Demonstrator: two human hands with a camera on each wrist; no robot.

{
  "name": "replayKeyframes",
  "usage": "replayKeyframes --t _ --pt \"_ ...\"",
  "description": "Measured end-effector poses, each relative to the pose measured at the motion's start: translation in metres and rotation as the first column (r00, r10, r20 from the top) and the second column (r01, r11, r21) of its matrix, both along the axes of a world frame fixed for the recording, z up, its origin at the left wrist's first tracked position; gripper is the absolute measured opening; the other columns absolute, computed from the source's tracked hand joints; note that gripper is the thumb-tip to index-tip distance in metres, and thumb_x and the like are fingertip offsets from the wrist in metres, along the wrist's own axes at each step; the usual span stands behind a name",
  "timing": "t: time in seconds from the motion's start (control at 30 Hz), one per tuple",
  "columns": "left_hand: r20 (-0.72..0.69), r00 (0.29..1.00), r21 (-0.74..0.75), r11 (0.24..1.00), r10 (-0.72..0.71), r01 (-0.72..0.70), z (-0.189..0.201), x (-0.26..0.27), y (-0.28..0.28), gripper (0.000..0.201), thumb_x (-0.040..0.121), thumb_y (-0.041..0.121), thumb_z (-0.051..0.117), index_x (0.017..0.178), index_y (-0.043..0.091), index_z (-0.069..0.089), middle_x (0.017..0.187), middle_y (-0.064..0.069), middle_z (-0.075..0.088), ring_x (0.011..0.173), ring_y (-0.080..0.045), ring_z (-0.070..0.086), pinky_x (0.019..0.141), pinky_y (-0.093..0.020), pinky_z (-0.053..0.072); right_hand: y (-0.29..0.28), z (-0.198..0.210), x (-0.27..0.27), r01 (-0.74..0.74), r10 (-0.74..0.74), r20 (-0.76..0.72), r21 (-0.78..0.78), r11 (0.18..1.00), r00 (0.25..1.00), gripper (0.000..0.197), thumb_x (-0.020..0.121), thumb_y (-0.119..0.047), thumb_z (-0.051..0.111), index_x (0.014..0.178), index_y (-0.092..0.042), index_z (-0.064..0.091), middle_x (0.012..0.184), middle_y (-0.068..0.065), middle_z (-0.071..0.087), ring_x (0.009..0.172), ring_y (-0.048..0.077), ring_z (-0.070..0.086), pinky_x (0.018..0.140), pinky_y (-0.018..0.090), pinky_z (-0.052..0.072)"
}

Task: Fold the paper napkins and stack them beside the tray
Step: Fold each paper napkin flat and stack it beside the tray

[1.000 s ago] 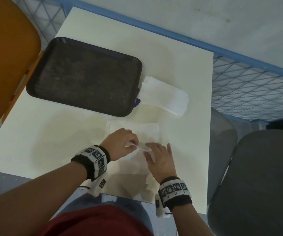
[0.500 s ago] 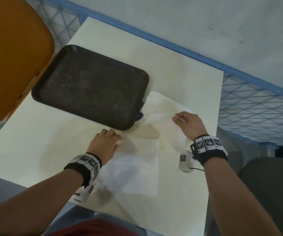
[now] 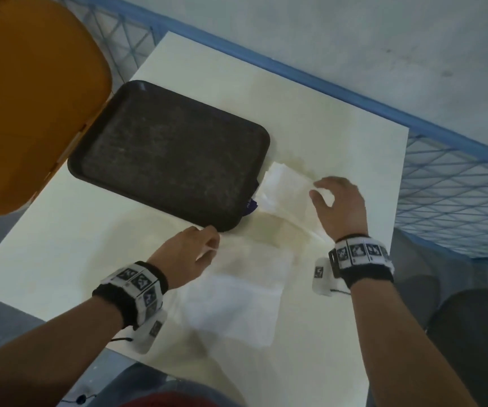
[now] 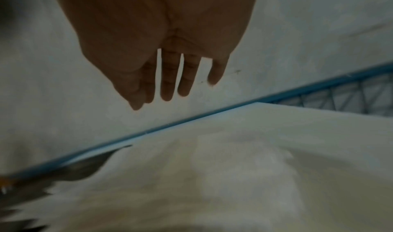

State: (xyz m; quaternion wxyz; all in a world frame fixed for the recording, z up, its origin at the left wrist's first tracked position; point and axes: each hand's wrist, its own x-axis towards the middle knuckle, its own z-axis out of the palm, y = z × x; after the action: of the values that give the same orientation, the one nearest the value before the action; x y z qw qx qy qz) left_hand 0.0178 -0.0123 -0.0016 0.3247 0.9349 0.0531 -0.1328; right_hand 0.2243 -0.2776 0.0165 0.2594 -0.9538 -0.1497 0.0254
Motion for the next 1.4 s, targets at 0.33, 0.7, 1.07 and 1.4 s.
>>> replayKeyframes --t 0.33,0.7,1.07,1.4 --pt "0.129 0.992 -0.337 0.940 -0.006 0.050 0.056 0.009 0.010 0.012 0.083 0.026 0.078 0.094 0.028 0.073 0.095 0.018 0.071 0.092 -0.001 0.065 0.075 -0.009 0.047 -0.021 -0.008 -0.149 0.227 0.166 -0.666 0.463 0.857 0.728 0.104 0.059 -0.025 0.095 0.145 -0.048 0.041 0.139 -0.015 0.057 0.124 0.007 0.057 0.096 0.026 0.053" --pt "-0.234 0.972 -0.599 0.785 0.016 -0.158 0.053 -0.002 0.020 0.031 0.084 0.025 0.077 0.115 0.028 0.069 0.109 0.009 0.075 0.098 -0.010 0.071 0.090 -0.038 0.057 0.010 0.027 -0.209 0.572 -0.205 -0.627 0.463 0.678 0.751 0.020 0.080 -0.034 0.085 0.091 -0.021 0.075 0.080 -0.010 0.078 0.072 0.006 0.073 0.057 0.015 0.050" --pt "-0.150 0.987 -0.696 0.703 0.059 -0.147 0.068 -0.022 0.041 0.024 0.091 0.002 0.064 0.101 0.018 0.079 0.105 -0.001 0.076 0.105 -0.029 0.069 0.097 -0.050 0.053 0.009 0.055 -0.222 0.551 0.030 -0.619 0.720 0.423 0.785 0.028 0.082 -0.001 0.053 0.087 -0.009 0.080 0.119 0.016 0.072 0.109 0.031 0.067 0.084 0.040 0.052" --pt "-0.102 0.987 -0.558 0.829 -0.121 0.044 0.063 -0.038 0.052 0.049 0.085 -0.014 0.049 0.106 0.021 0.077 0.105 0.008 0.073 0.084 -0.003 0.070 0.073 -0.016 0.054 0.015 0.032 -0.251 0.564 -0.208 -0.549 0.627 0.538 0.810 0.035 0.085 0.003 0.074 0.111 -0.020 0.070 0.098 0.003 0.076 0.083 0.015 0.064 0.069 0.026 0.048"
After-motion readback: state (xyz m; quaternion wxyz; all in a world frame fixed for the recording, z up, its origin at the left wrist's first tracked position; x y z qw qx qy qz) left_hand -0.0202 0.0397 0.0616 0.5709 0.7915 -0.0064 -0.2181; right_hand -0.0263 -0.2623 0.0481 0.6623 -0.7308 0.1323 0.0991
